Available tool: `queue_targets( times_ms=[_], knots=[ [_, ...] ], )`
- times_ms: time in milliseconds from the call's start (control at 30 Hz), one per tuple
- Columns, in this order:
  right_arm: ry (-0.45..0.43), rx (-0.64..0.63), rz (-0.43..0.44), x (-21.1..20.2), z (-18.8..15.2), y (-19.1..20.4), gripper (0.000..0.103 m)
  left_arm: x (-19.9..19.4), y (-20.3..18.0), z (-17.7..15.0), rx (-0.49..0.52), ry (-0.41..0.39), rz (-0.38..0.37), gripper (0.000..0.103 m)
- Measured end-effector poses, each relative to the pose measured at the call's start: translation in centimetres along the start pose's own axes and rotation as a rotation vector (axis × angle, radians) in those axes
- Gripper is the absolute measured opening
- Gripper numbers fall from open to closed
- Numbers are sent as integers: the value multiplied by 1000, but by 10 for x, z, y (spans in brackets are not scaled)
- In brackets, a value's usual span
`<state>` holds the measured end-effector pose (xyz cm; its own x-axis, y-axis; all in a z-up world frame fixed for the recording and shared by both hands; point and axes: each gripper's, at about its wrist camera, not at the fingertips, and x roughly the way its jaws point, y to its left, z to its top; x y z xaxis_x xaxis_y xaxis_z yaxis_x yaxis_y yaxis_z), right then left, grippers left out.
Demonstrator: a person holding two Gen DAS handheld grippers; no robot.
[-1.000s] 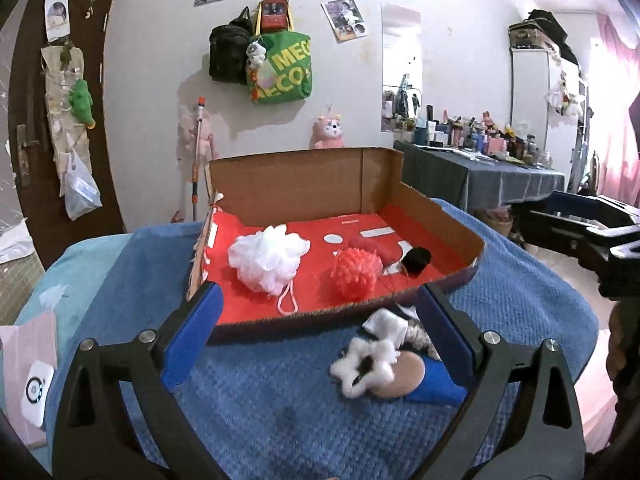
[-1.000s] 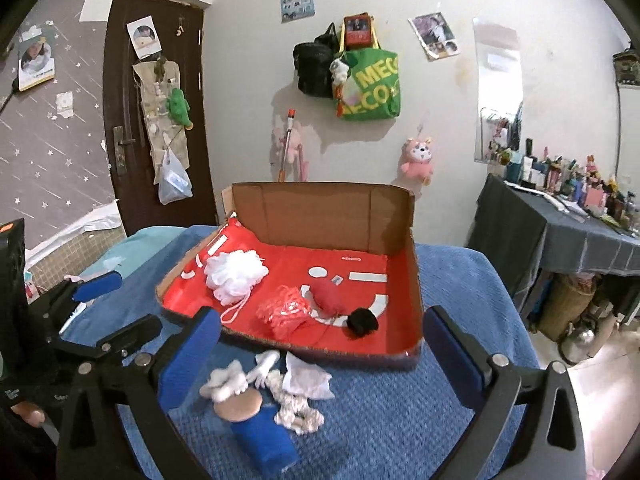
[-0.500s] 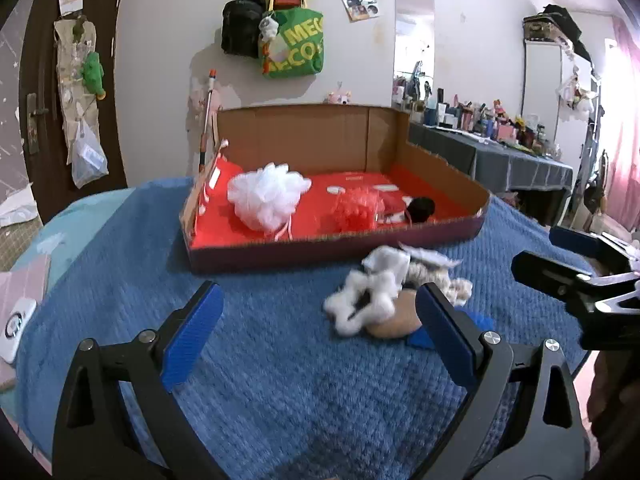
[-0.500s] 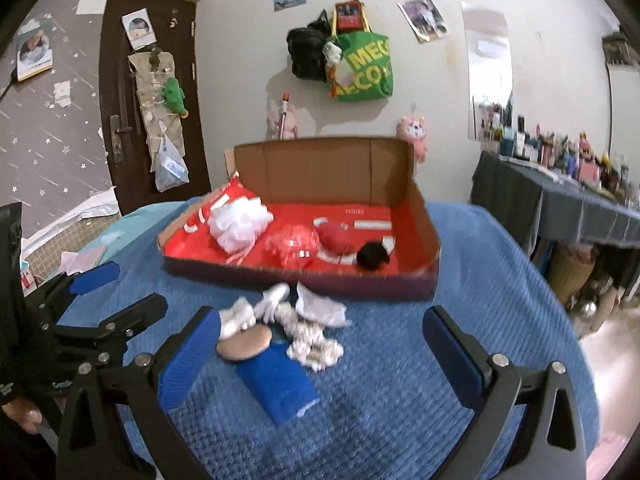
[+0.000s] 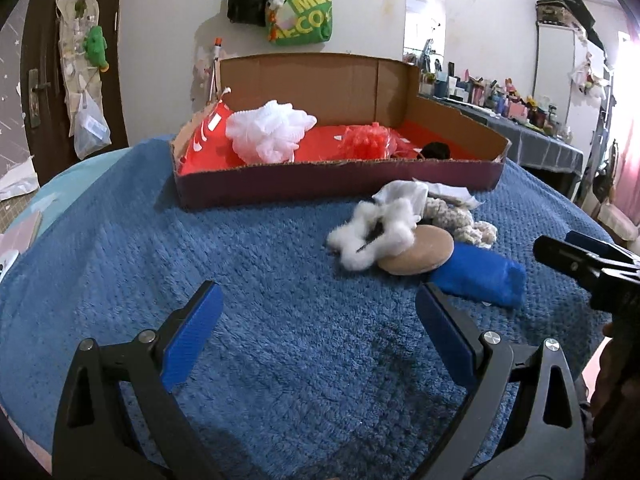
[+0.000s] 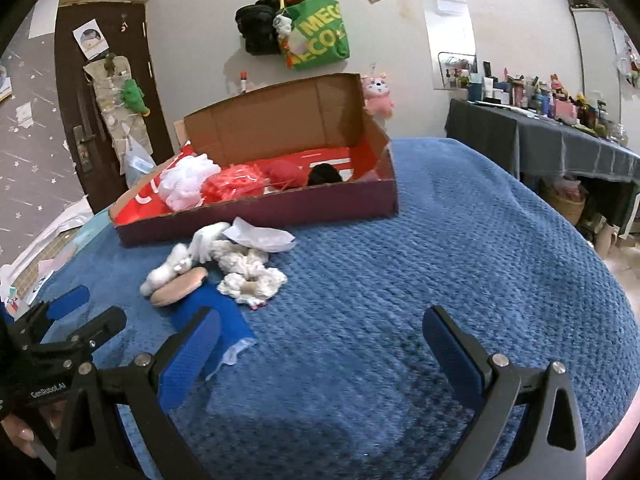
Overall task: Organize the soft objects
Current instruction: 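Move both open tools toward the white items lying beside the box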
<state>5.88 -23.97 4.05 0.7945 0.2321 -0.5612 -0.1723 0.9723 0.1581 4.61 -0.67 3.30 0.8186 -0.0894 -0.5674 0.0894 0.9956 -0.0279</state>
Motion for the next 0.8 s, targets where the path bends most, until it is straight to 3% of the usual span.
queue_targets(
  times_ms=[800],
  knots=[
    [9,-4,-14,6,-1,-3,103,3,0,2,-4,14,-10,98]
  ],
)
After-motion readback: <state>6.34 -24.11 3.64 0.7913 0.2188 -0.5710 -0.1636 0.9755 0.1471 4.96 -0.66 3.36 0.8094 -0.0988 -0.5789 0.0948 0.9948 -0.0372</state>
